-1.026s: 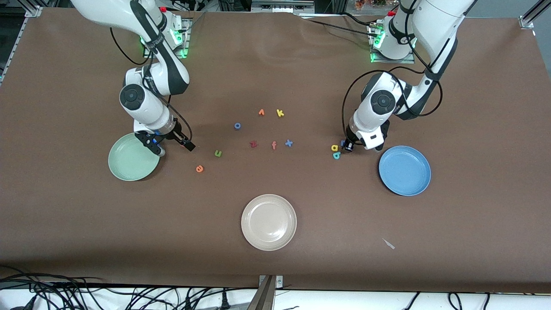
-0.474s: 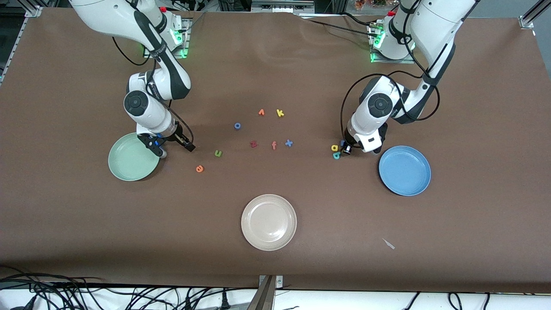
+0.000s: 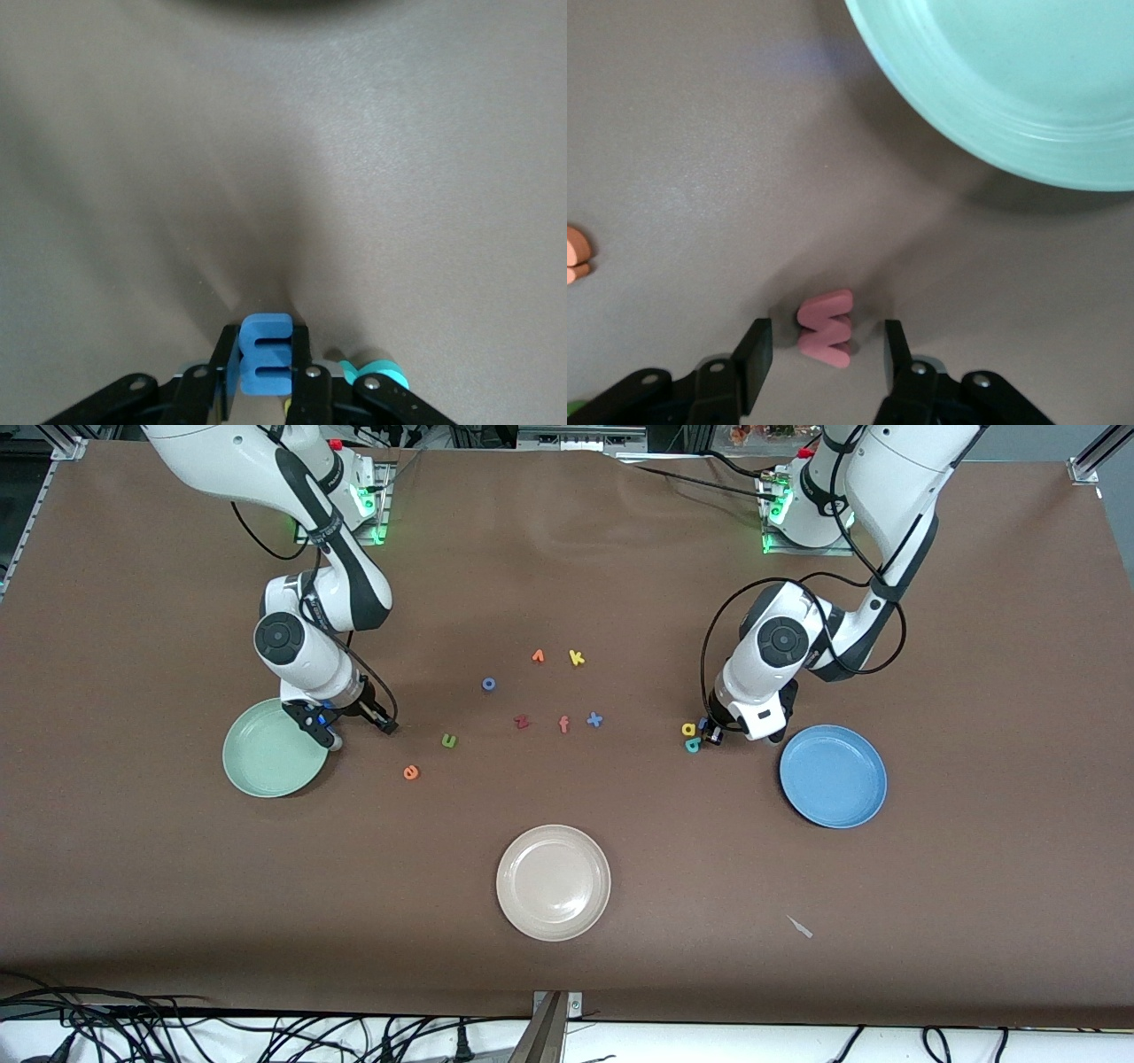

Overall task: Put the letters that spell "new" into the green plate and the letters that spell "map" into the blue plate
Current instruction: 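Grasp the pink w and blue m with the right and left grippers, then release the w on the green plate and m on the blue plate, both grippers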

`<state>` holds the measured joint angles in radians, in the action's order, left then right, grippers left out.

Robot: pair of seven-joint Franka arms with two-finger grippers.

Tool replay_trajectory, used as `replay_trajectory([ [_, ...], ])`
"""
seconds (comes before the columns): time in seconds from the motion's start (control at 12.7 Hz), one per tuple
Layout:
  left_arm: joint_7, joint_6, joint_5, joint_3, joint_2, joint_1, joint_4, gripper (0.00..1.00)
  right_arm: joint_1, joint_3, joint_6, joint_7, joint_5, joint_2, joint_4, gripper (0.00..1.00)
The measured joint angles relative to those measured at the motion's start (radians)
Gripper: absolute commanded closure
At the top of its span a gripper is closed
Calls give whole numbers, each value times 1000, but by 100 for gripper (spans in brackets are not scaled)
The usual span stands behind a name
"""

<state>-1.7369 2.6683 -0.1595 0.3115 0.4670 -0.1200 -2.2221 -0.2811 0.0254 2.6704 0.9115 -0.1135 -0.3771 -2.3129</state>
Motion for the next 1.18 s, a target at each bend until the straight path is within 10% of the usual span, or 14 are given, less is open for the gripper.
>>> replay_trajectory([
  [0.24, -1, -10, -84, -1, -1, 1, 6, 99, 2, 0, 1, 0, 0, -8, 3, 52],
  [0.63, 95, -241, -145, -2, -22, 7, 143, 100, 3, -1, -3, 1, 0, -10, 10, 96],
  [1.18, 440, -315, -126, -4, -123, 105, 181, 100, 2, -19, -146, -15, 14, -4, 93, 100],
])
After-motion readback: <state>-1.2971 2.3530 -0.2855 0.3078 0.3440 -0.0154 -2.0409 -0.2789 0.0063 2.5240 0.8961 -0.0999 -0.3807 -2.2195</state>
